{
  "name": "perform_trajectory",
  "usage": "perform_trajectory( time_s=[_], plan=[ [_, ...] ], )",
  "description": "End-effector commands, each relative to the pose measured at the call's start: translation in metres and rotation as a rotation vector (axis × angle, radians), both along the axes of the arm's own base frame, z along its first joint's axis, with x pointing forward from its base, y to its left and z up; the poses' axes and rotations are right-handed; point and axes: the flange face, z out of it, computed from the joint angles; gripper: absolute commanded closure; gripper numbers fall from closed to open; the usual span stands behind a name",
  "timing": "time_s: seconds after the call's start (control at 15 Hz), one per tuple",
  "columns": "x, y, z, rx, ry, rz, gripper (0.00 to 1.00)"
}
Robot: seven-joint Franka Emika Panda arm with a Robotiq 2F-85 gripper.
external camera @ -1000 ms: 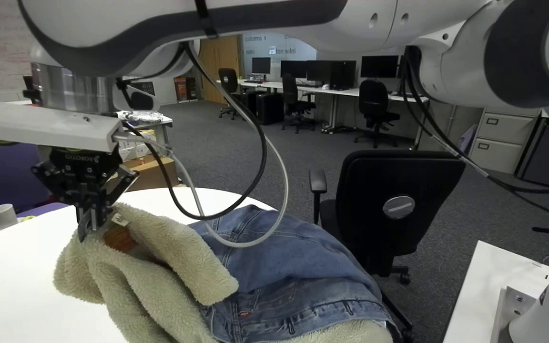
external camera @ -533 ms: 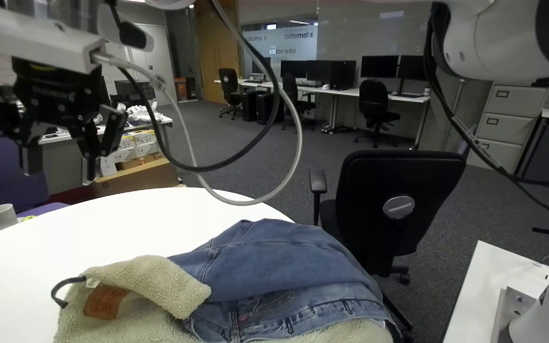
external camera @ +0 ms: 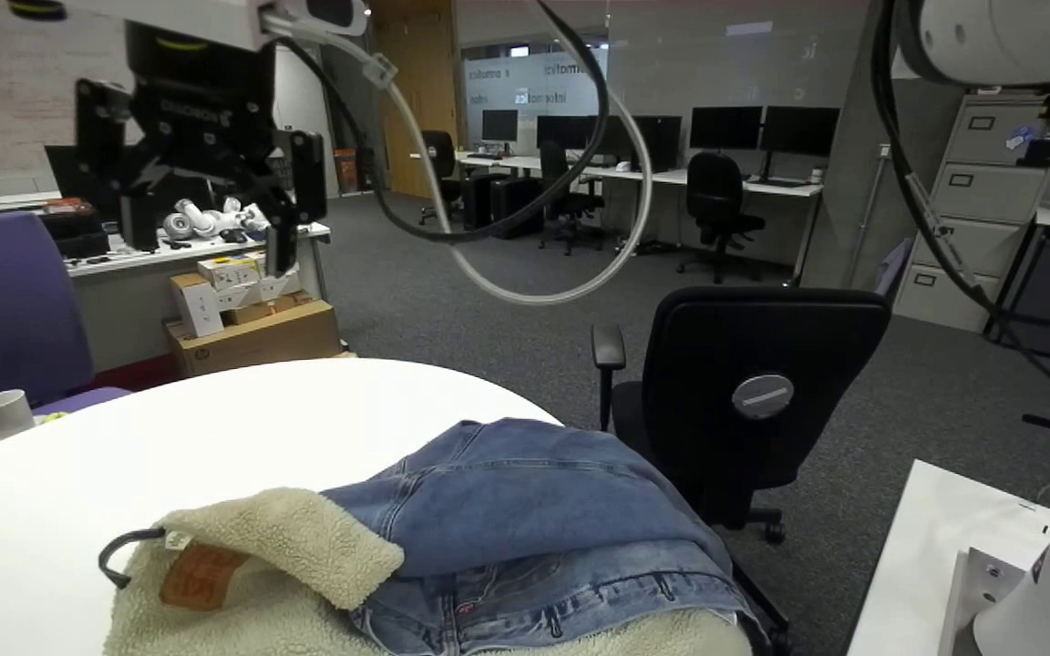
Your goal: Put the jersey on the table
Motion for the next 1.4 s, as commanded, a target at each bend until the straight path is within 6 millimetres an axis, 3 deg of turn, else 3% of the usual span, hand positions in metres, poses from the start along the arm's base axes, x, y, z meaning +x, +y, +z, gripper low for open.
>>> perform_trajectory(
  time_s=[0.0, 0.33, 0.93, 1.13, 1.33],
  plan=[
    [-0.015, -0.050, 0.004, -0.007, 0.021, -0.069, 0.00],
    [-0.027, -0.091, 0.000, 0.032, -0.013, -0.142, 0.00],
    [-0.072, -0.152, -0.008, 0.252, -0.151, -0.292, 0.00],
    [-0.090, -0.188, -0.014, 0.269, -0.247, -0.414, 0.00],
    [-0.110, -0.244, -0.031, 0.267, -0.267, -0.576, 0.00]
  ],
)
